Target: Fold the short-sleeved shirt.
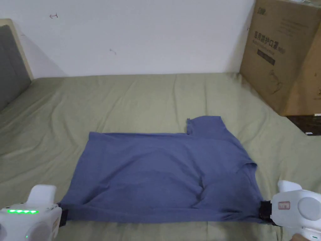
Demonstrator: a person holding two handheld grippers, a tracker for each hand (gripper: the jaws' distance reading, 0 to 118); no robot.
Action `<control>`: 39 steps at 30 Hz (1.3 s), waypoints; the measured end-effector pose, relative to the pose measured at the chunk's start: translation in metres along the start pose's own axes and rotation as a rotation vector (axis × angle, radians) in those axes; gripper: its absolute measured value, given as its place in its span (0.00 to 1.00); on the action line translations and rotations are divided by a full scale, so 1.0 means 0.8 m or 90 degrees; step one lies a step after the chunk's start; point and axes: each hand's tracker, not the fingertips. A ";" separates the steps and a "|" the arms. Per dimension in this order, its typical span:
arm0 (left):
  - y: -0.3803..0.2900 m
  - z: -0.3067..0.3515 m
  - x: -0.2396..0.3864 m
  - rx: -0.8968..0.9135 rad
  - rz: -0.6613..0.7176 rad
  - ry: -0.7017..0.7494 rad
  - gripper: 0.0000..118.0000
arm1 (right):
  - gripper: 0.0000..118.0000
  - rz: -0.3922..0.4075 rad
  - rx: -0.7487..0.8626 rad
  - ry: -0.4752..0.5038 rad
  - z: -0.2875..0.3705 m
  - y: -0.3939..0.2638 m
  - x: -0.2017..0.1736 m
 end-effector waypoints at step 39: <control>-0.043 -0.032 -0.069 -0.034 0.214 -0.155 0.04 | 0.00 0.067 0.010 0.025 0.013 -0.042 -0.022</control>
